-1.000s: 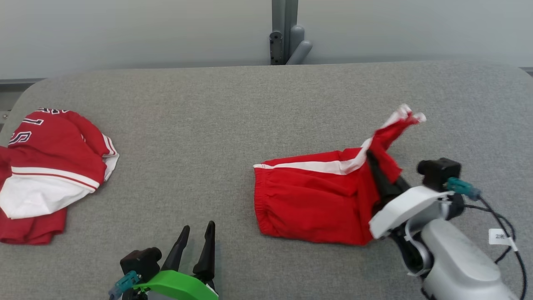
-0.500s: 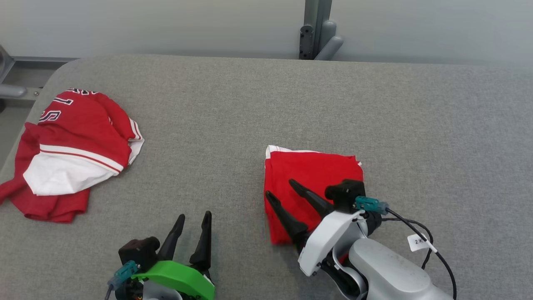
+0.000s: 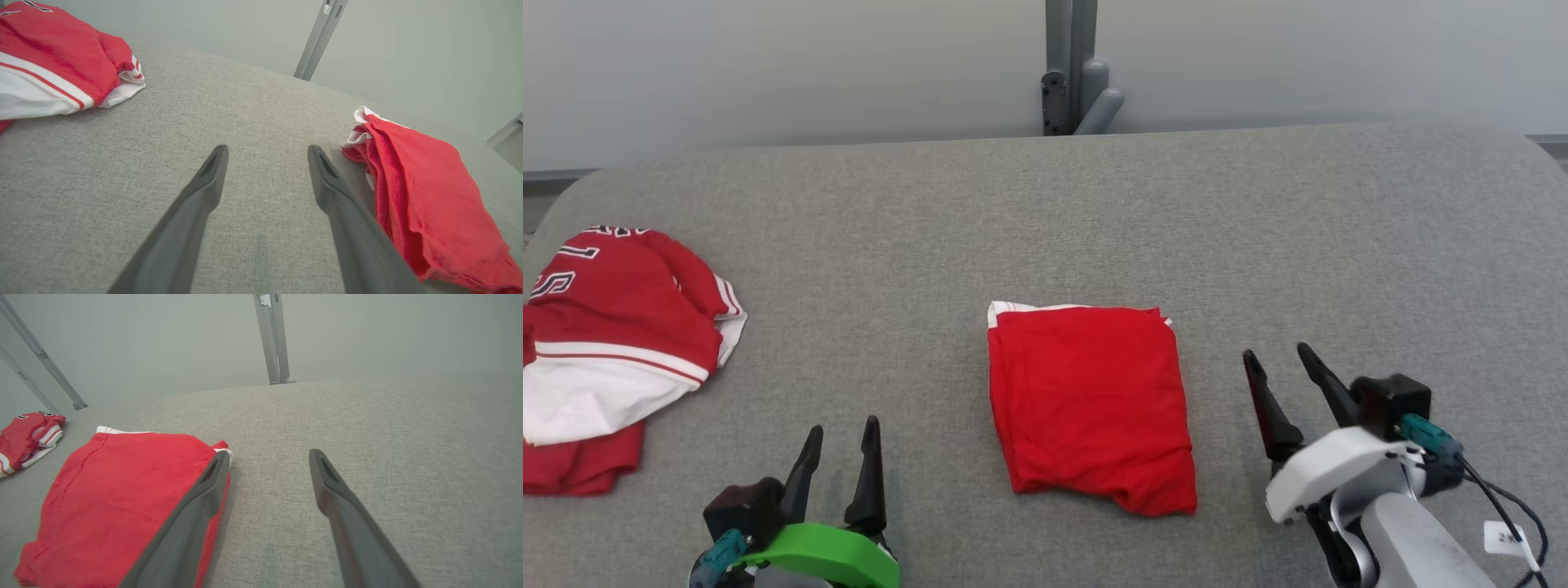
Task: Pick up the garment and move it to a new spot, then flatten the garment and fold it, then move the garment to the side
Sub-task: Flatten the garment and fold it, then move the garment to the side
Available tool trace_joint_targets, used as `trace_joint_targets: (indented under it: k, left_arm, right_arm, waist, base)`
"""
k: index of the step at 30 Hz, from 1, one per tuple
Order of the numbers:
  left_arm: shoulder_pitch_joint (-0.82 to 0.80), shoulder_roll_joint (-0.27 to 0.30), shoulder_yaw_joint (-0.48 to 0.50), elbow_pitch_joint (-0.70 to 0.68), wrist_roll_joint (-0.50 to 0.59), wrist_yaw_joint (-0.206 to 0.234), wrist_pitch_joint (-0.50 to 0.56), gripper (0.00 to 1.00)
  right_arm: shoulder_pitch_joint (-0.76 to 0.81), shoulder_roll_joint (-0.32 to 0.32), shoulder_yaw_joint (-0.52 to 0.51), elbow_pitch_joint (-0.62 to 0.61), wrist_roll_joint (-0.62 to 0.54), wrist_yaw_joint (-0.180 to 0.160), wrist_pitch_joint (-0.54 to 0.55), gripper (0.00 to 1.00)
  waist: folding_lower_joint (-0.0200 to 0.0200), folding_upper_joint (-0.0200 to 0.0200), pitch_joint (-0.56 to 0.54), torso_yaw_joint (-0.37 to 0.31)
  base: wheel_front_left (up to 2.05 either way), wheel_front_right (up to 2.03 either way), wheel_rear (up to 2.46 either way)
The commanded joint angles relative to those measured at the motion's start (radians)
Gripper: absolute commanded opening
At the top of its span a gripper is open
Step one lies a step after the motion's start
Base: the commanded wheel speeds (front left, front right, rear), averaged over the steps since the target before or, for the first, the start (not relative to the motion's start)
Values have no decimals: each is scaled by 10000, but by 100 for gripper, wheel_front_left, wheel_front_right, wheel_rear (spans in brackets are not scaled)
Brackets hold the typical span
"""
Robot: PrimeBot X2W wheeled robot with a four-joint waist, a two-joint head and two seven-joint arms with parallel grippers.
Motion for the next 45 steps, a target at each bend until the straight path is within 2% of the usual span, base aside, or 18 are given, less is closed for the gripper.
trace_joint_targets:
  k: [1, 8, 14, 19, 23, 26, 33, 37, 38, 39, 40, 45]
  left_arm:
    - [236, 50, 157, -103, 57, 40, 1, 100]
    - [757, 40, 635, -443, 423, 9, 1, 100]
    - [1005, 44, 702, -532, 454, 10, 1, 100]
    - [977, 44, 495, -453, 491, -19, 1, 100]
    - [751, 48, 292, -430, 595, -33, 1, 100]
    - [590, 45, 170, -362, 628, -49, 1, 100]
    - [331, 48, -74, -47, 895, -119, 1, 100]
    - [321, 44, -49, -19, 926, -131, 1, 100]
    - [330, 44, -24, -22, 957, -137, 1, 100]
    - [338, 44, 4, -20, 974, -146, 1, 100]
    - [350, 42, -1, 27, 1016, -148, 1, 100]
    - [331, 41, -29, 37, 1041, -193, 1, 100]
  right_arm:
    - [374, 40, -412, -132, -253, -2, -25, 100]
    - [1909, 498, -2339, -659, -1266, -2, -25, 100]
    - [2163, 660, -2485, -751, -1514, -2, -26, 100]
    - [1797, 797, -1830, -761, -1094, -2, -26, 100]
    - [934, 815, -760, -327, -539, -2, -26, 100]
    - [204, 834, 4, 585, -193, -2, 27, 100]
    - [-1173, 865, 849, 3186, 614, -2, 502, 100]
    - [-1409, 867, 1450, 3652, 1253, -2, 573, 100]
    - [-1488, 866, 1646, 3744, 1398, -2, 531, 76]
    - [-1555, 867, 1794, 3856, 1462, -1, 466, 8]
    - [-1629, 866, 1965, 3954, 1415, -1, 362, 0]
    - [-1963, 832, 1890, 4208, 1494, -2, 8, 0]
  waist:
    - [0, 0, -247, -327]
    - [0, 0, -543, -741]
    - [0, 0, -552, -791]
    - [0, 0, -429, -616]
    - [0, 0, -154, -365]
    - [0, 0, -23, -102]
    - [0, 0, 240, 698]
    - [0, 0, 317, 881]
    - [0, 0, 327, 893]
    - [0, 0, 336, 893]
    - [0, 0, 333, 870]
    - [0, 0, 208, 207]
  base:
    - [0, 0, 0]
    - [0, 0, 0]
    - [0, 0, 0]
    - [0, 0, 0]
    - [0, 0, 0]
    - [0, 0, 0]
    - [0, 0, 0]
    - [0, 0, 0]
    - [0, 0, 0]
    - [0, 0, 0]
    - [0, 0, 0]
    - [0, 0, 0]
